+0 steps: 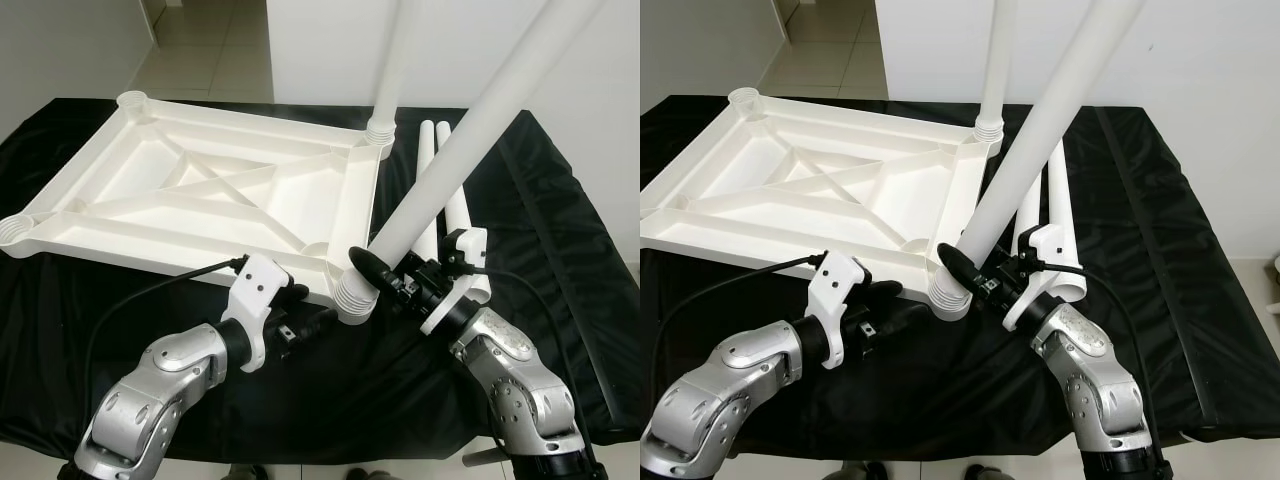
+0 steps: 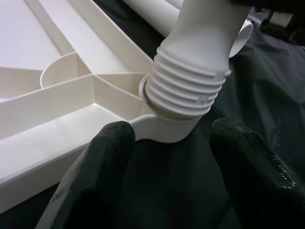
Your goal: Building children table
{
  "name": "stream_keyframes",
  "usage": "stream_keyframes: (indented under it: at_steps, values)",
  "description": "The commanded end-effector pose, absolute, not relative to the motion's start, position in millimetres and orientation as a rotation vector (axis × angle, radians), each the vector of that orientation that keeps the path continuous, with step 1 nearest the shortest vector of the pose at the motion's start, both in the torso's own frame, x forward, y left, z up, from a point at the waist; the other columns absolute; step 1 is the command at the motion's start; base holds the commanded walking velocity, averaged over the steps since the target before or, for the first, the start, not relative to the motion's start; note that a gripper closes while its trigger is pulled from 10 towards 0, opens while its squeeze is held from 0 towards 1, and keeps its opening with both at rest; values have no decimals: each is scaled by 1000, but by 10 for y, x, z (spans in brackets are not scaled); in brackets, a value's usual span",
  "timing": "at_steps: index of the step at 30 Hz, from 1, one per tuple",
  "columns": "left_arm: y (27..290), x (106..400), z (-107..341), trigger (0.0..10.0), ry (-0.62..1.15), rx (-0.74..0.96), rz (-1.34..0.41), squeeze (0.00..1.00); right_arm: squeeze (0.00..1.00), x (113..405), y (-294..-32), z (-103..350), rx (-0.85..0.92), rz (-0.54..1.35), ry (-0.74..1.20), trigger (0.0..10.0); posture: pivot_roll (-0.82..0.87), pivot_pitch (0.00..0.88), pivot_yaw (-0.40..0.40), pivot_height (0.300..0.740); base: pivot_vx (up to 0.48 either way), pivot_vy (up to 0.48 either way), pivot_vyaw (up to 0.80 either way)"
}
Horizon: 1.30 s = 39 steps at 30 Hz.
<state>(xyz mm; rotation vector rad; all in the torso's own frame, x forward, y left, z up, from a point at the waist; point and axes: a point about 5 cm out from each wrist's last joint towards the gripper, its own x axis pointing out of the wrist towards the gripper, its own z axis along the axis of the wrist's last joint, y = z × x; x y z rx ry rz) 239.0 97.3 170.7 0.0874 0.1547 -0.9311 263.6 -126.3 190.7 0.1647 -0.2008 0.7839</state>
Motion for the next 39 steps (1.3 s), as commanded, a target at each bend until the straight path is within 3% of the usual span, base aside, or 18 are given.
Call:
stream_keyframes:
  at_steps: [1, 17, 31, 39]
  values:
    - [934, 2327, 1713, 10000, 142, 99, -995, 0, 0, 2611, -1242, 1822, 161, 789, -166, 10000, -42, 158, 27, 740, 0, 0, 0]
    - [952, 2215, 1742, 10000, 132, 106, -1089, 0, 0, 2613, -1217, 1740, 95, 764, -169, 10000, -42, 162, 14, 740, 0, 0, 0]
    - [950, 2227, 1768, 10000, 120, 99, -1085, 0, 0, 2464, -1084, 1657, -58, 862, -175, 10000, -44, 154, 9, 740, 0, 0, 0]
    - [944, 2232, 1774, 10000, 114, 92, -1081, 0, 0, 2472, -1111, 1611, -58, 849, -165, 10000, -43, 145, 10, 740, 0, 0, 0]
